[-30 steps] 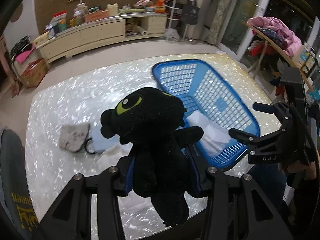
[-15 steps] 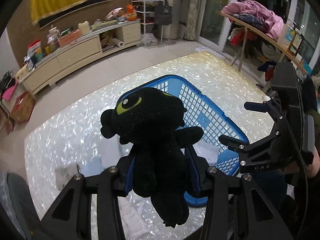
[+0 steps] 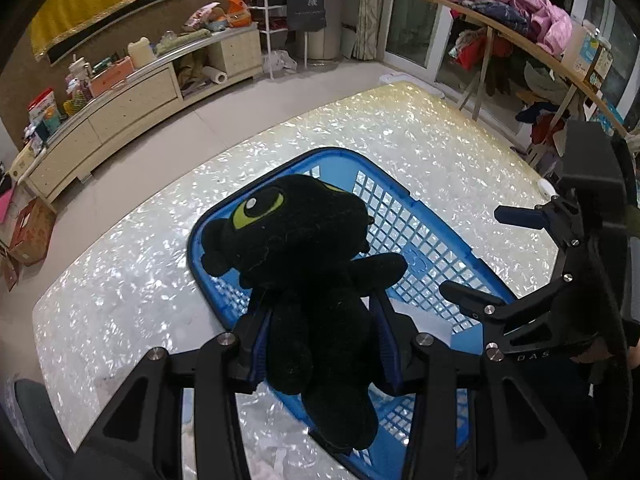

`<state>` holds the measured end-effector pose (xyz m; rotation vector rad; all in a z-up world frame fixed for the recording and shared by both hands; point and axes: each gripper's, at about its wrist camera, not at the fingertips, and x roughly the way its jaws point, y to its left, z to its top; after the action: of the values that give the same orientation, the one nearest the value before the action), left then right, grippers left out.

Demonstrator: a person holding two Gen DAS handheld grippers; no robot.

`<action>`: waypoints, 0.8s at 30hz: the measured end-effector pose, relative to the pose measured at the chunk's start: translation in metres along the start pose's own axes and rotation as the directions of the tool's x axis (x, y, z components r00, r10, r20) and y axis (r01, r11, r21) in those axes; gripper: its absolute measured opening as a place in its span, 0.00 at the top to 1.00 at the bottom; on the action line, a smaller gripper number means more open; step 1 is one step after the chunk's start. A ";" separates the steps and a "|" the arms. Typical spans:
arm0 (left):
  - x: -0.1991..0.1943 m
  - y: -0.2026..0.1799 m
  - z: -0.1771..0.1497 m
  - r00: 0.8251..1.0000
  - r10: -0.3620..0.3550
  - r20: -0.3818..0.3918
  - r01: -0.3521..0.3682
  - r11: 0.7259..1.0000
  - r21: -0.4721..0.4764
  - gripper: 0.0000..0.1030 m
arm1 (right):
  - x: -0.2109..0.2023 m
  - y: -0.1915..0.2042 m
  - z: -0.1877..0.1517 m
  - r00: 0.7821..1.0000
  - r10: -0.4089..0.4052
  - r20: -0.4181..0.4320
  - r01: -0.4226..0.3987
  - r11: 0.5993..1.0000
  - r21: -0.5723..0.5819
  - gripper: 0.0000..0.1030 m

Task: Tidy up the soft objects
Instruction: 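Carry the black plush dragon over the basket and release it with the left tool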

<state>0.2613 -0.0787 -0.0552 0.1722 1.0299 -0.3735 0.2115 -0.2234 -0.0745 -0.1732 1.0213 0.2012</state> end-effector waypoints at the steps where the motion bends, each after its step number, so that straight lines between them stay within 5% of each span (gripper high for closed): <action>1: 0.005 -0.001 0.003 1.000 0.002 -0.006 -0.002 1.000 0.009 0.59 | 0.001 -0.001 0.000 1.000 0.001 -0.003 -0.001 1.000 0.002 0.00; 24: 0.090 -0.010 0.020 0.991 -0.019 -0.132 0.048 0.974 0.221 0.57 | 0.031 -0.009 0.005 0.998 0.040 -0.045 -0.038 0.999 0.036 0.00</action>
<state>0.3151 -0.1137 -0.1219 0.3864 1.1180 -0.5149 0.2337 -0.2285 -0.0980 -0.1263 1.0740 0.2155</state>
